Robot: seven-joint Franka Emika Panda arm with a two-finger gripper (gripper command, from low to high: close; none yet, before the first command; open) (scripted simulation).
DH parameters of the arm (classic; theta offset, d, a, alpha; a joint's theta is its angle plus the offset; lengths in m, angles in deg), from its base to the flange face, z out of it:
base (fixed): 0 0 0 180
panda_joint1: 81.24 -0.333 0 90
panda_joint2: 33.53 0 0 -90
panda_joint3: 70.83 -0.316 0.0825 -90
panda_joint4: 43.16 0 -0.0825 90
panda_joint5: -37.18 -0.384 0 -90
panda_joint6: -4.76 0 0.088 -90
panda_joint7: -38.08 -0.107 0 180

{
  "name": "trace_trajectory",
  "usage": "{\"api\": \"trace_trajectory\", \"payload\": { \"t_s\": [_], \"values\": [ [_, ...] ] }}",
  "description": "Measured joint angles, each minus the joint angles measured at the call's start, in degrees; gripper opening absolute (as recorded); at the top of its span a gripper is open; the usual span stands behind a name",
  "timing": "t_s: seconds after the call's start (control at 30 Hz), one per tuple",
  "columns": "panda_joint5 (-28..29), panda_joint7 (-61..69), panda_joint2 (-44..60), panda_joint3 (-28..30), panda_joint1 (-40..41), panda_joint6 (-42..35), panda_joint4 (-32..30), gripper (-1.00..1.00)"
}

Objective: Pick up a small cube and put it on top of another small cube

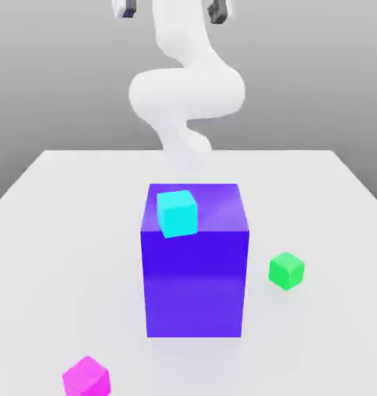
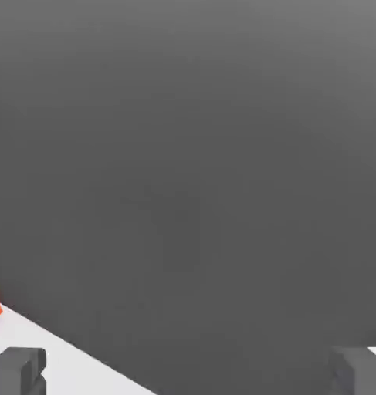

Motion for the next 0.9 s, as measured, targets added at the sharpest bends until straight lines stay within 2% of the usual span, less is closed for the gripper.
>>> {"api": "trace_trajectory", "payload": {
  "t_s": [0.5,0.9],
  "values": [
    [-11.6,38.6,15.7,13.9,-10.7,1.7,0.1,0.00],
    [-22.5,70.5,29.5,17.9,-12.2,2.3,0.4,0.00]
  ]
}}
